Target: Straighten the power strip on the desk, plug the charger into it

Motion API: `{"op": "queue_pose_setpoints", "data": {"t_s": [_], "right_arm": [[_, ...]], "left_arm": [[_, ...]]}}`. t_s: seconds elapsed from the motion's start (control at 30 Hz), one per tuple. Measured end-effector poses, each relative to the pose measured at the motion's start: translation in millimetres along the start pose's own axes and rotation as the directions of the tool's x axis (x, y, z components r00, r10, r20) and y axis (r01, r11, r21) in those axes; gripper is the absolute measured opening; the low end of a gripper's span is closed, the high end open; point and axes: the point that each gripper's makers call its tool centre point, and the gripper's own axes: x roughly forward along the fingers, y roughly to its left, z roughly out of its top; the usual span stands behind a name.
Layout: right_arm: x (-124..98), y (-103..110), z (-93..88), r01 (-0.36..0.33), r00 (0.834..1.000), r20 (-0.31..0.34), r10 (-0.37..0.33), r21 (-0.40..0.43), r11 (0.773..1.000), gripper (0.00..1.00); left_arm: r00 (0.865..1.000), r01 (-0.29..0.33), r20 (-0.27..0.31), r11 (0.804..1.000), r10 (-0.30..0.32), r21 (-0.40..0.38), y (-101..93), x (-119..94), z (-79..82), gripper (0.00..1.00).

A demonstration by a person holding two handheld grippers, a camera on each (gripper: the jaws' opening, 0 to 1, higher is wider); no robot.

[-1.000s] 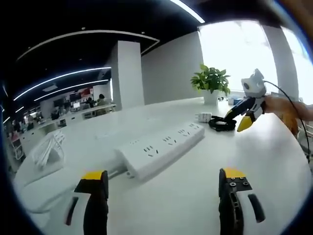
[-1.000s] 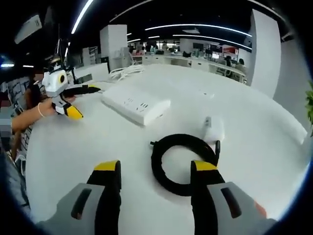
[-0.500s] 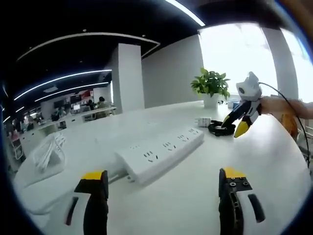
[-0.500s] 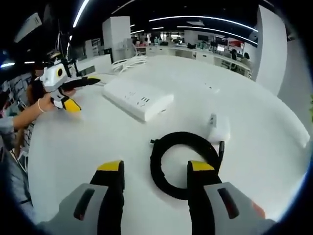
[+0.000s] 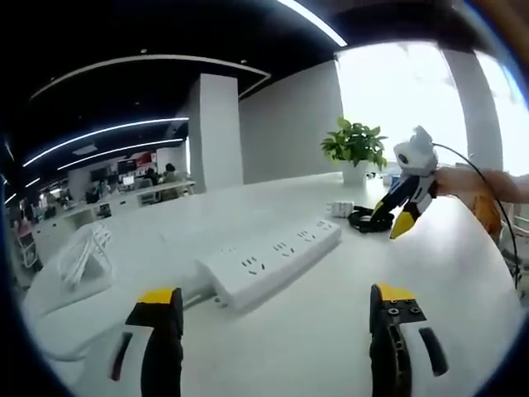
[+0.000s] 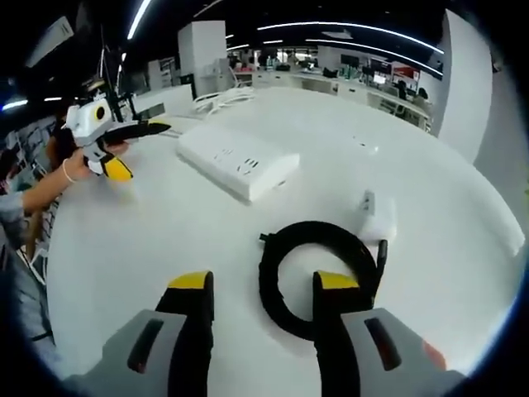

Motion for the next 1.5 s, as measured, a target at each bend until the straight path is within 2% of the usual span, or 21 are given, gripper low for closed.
{"op": "queue_pose_setpoints", "data": {"t_s": [0.27, 0.53, 0.57, 0.73, 1.27, 1.5], "right_arm": [[2.6, -2.6, 1.8, 0.011, 1.0, 0.0, -0.011, -0.003, 1.0, 0.41], [3.9, -1.1, 4.6, 0.018, 1.0, -0.012, -0.018, -0.029, 0.999, 0.31], [6.0, 2.3, 8.8, -0.01, 1.0, 0.009, 0.01, -0.058, 0.998, 0.29], [8.4, 2.8, 7.2, -0.01, 1.0, 0.006, 0.01, -0.031, 0.999, 0.24], [7.3, 1.9, 8.6, -0.008, 1.0, 0.008, 0.008, -0.048, 0.999, 0.09], [6.9, 0.4, 7.6, -0.009, 1.0, 0.011, 0.009, -0.058, 0.998, 0.08]], "left_arm": [[1.0, 0.0, 0.002, 1.0, 0.0, -0.012, 3.0, -5.2, -1.7, 0.96], [1.0, 0.0, -0.013, 1.0, 0.0, 0.006, 2.8, -5.9, -7.0, 0.96], [1.0, 0.001, -0.013, 1.0, -0.001, 0.004, 2.7, -6.0, -6.9, 0.96], [1.0, 0.006, -0.013, 1.0, -0.006, 0.003, 0.8, -5.6, -6.7, 0.95], [1.0, 0.005, -0.006, 1.0, -0.005, 0.007, -0.4, -7.5, -5.0, 0.94], [1.0, 0.001, -0.005, 1.0, -0.001, 0.01, 0.3, -9.4, -5.2, 0.94]]}}
